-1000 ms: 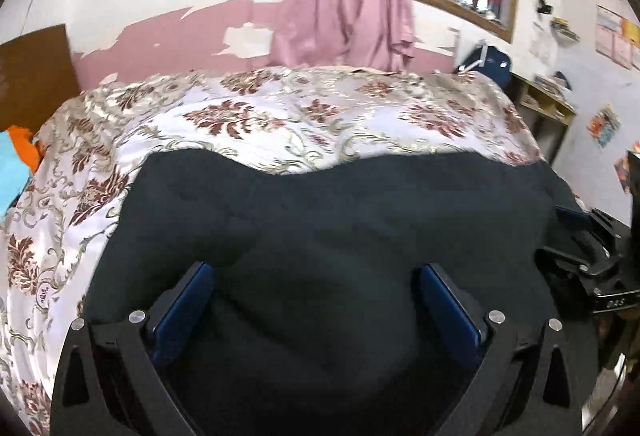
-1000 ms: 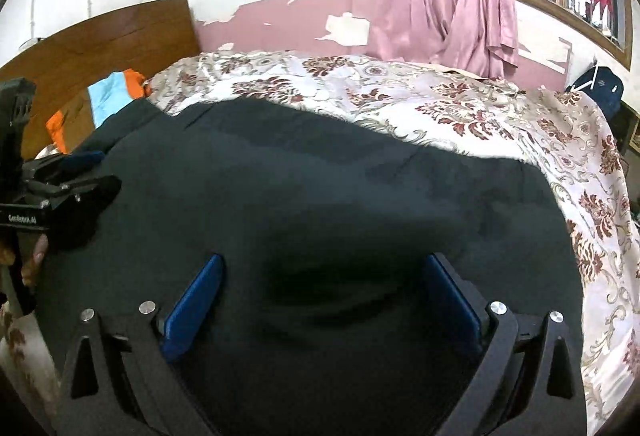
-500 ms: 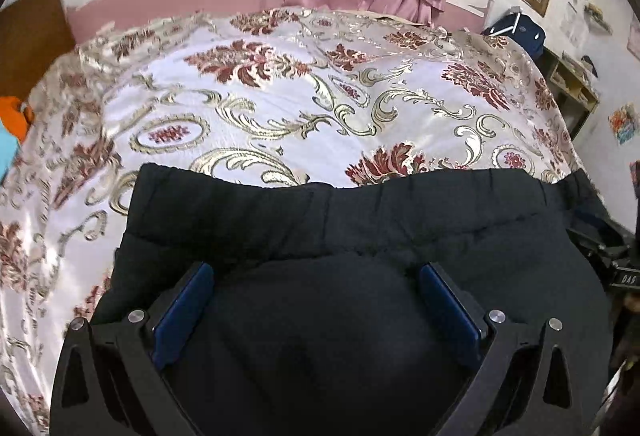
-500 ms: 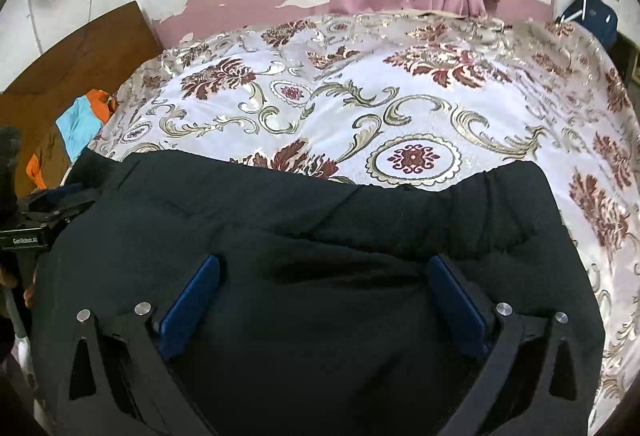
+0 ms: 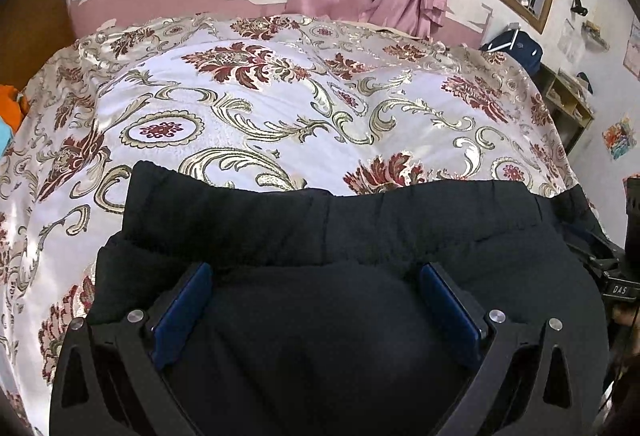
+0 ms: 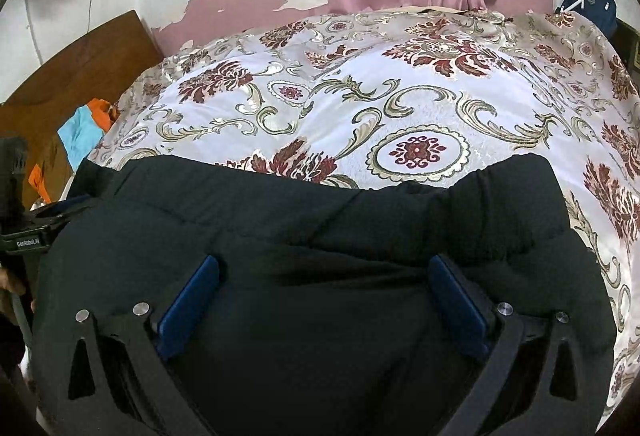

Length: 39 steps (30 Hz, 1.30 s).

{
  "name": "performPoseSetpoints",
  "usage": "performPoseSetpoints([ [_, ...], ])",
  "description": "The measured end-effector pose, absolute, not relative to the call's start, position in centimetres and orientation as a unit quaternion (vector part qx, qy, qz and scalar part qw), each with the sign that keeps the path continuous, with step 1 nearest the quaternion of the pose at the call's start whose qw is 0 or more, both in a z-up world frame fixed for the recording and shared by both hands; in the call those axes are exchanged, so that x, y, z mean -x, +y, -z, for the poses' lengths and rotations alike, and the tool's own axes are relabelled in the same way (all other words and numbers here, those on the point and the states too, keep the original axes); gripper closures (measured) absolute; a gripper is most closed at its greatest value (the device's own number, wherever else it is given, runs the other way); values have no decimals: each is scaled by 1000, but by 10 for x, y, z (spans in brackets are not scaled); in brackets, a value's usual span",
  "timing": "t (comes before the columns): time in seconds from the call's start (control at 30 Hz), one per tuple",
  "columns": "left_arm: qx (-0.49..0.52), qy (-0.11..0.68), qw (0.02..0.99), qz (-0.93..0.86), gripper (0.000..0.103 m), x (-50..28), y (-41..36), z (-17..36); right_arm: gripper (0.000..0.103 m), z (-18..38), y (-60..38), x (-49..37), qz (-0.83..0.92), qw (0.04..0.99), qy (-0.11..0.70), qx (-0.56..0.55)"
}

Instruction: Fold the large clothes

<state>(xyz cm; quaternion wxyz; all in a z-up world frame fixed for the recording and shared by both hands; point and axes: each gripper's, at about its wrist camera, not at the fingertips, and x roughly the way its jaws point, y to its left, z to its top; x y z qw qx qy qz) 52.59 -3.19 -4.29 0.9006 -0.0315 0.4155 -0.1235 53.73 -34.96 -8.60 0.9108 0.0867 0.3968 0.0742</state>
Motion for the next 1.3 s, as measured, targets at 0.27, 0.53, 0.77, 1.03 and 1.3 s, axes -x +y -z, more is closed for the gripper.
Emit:
performPoseSetpoints([
  [0.27,36,407,904,123,0,-525,-32,45,1,88,-350,-537,-73,912,395,-87],
  [0.53,35,403,906,122,0,-525,-33,46,1,89,-350,-538,-72,913,392,-85],
  [0.77,37,400,907,124,0,-524,-33,46,1,89,-350,-538,-68,915,390,-82],
  [1.03,37,390,911,126,0,-524,-30,45,1,88,-349,-535,-66,917,385,-80],
  [1.3,39,376,917,130,0,-518,-28,43,1,86,-346,-533,-56,920,382,-65],
])
